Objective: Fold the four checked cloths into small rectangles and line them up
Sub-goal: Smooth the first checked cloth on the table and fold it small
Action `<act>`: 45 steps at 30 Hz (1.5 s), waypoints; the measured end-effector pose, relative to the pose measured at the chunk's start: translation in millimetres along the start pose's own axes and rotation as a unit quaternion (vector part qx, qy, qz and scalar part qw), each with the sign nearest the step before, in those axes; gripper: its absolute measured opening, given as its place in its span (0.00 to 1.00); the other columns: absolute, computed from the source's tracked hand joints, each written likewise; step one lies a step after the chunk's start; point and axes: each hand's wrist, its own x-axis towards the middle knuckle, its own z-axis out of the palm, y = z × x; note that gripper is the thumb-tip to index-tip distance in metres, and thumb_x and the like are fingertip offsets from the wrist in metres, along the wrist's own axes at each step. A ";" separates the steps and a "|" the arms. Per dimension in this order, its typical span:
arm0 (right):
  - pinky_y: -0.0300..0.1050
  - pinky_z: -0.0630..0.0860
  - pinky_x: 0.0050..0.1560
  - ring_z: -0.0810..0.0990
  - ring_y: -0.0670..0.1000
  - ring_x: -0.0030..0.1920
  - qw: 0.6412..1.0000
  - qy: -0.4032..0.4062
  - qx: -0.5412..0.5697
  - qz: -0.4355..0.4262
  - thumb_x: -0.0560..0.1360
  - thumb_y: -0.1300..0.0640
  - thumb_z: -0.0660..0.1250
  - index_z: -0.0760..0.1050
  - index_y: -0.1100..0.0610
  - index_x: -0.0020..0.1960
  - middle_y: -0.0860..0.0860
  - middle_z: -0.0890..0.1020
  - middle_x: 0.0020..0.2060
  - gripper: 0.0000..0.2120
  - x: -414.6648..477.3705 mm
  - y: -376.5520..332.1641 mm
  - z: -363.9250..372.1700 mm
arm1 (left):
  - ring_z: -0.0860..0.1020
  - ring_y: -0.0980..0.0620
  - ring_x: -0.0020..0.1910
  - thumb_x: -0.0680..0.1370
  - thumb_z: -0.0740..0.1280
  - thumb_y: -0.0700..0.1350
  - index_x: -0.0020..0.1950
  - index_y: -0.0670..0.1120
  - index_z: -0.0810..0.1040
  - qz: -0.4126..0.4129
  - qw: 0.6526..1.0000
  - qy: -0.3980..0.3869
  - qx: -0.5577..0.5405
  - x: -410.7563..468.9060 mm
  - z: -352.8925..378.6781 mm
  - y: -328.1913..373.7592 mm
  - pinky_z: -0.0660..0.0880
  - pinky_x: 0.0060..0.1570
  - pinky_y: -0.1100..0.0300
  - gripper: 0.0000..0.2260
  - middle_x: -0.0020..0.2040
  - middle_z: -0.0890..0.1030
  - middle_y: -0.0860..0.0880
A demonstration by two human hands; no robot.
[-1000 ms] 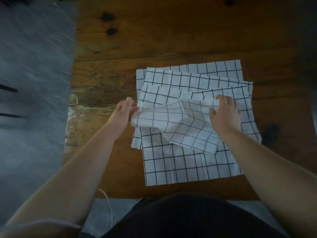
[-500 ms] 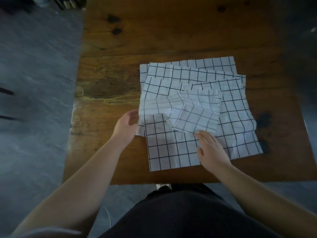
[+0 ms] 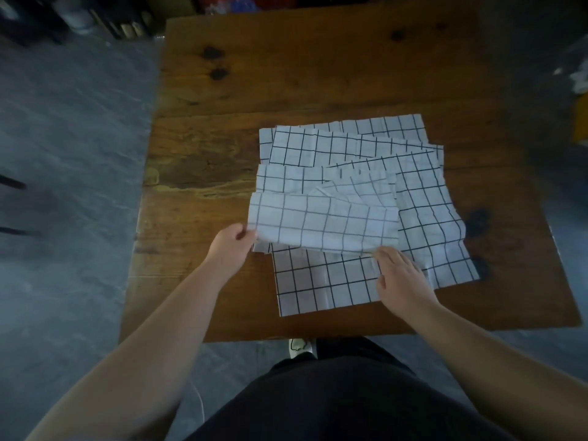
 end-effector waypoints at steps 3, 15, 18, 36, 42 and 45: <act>0.46 0.49 0.79 0.57 0.50 0.80 1.000 -0.003 -0.027 -0.002 0.82 0.55 0.58 0.58 0.53 0.80 0.50 0.62 0.78 0.27 -5.8 3.1 3.2 | 0.77 0.53 0.38 0.84 0.62 0.53 0.54 0.46 0.78 -0.035 0.998 -0.008 0.052 -7.1 5.7 -18.4 0.70 0.34 0.60 0.12 0.43 0.80 0.49; 0.50 0.57 0.80 0.58 0.49 0.79 0.996 0.013 0.060 -0.060 0.82 0.59 0.58 0.65 0.53 0.78 0.49 0.64 0.78 0.24 8.8 -36.2 -6.2 | 0.80 0.50 0.42 0.83 0.64 0.52 0.55 0.49 0.76 -0.085 0.994 0.022 0.071 -9.3 38.0 -25.7 0.78 0.39 0.53 0.08 0.47 0.82 0.49; 0.48 0.66 0.72 0.68 0.49 0.72 0.989 0.067 0.112 -0.073 0.82 0.60 0.59 0.72 0.53 0.72 0.48 0.73 0.70 0.19 35.2 -47.0 -27.6 | 0.81 0.47 0.52 0.81 0.67 0.48 0.68 0.47 0.72 -0.146 0.988 0.040 0.016 -9.6 37.4 -27.5 0.79 0.45 0.53 0.17 0.59 0.81 0.47; 0.54 0.77 0.58 0.75 0.55 0.62 0.990 -0.042 0.009 -0.131 0.81 0.56 0.66 0.71 0.51 0.71 0.50 0.72 0.66 0.18 193.1 -91.2 -29.6 | 0.64 0.53 0.74 0.83 0.61 0.43 0.75 0.56 0.68 0.141 0.966 -0.051 0.209 -3.8 62.7 -7.0 0.61 0.75 0.54 0.21 0.73 0.70 0.54; 0.49 0.76 0.51 0.76 0.55 0.59 0.989 0.070 0.069 -0.114 0.81 0.60 0.64 0.72 0.55 0.67 0.52 0.74 0.64 0.15 193.7 -95.6 -41.7 | 0.65 0.55 0.72 0.83 0.61 0.43 0.74 0.56 0.70 0.150 0.967 -0.033 0.202 0.3 60.0 -8.2 0.63 0.72 0.56 0.20 0.70 0.71 0.55; 0.52 0.78 0.60 0.71 0.56 0.69 0.988 0.074 0.081 -0.111 0.80 0.62 0.66 0.63 0.55 0.76 0.53 0.65 0.74 0.27 186.6 -96.5 -50.4 | 0.65 0.54 0.72 0.82 0.62 0.43 0.74 0.56 0.69 0.154 0.965 -0.034 0.208 1.3 59.3 -6.1 0.63 0.72 0.56 0.21 0.71 0.70 0.55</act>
